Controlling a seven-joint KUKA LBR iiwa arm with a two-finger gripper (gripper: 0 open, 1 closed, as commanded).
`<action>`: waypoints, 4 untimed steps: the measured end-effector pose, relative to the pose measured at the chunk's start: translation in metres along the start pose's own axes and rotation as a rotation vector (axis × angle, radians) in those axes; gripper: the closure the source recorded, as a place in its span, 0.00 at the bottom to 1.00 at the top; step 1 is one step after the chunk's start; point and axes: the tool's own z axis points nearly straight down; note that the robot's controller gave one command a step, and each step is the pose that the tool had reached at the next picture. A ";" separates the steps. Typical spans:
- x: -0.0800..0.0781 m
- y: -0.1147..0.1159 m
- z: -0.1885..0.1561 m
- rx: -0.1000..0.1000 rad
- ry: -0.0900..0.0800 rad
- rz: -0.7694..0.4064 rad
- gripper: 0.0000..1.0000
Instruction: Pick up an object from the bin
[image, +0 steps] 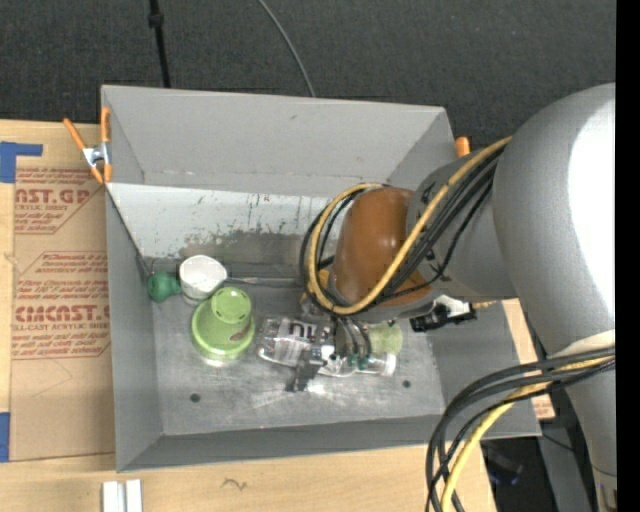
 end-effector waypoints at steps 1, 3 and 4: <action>0.000 0.000 0.000 0.000 0.000 0.000 1.00; 0.001 0.000 -0.006 0.001 0.008 0.000 1.00; 0.002 0.000 -0.017 0.001 0.010 0.000 1.00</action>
Offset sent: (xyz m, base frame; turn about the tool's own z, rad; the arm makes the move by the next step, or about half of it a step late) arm 0.0001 -0.0001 0.0014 0.0000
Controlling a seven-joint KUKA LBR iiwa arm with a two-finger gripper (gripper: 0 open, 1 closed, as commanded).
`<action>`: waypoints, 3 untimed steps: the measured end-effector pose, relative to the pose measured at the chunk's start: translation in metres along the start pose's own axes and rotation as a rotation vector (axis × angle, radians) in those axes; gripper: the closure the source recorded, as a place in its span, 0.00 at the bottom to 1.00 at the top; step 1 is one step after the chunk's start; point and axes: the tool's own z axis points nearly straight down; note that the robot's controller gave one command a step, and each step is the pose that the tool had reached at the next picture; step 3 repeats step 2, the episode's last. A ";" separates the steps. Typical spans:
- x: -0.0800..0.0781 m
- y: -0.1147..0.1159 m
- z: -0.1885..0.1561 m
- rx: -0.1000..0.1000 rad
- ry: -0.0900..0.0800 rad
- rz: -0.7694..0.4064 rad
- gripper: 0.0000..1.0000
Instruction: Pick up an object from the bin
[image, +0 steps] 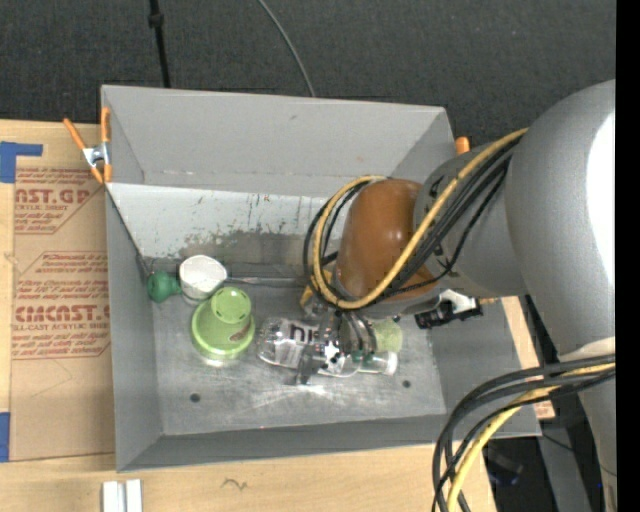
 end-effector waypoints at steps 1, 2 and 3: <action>0.000 0.000 -0.011 0.001 0.002 0.000 1.00; 0.002 0.000 -0.027 0.002 0.008 0.000 1.00; 0.002 0.000 -0.027 0.002 0.008 0.000 1.00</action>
Offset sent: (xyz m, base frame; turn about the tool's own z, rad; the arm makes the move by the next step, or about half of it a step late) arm 0.0001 -0.0002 0.0905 0.0000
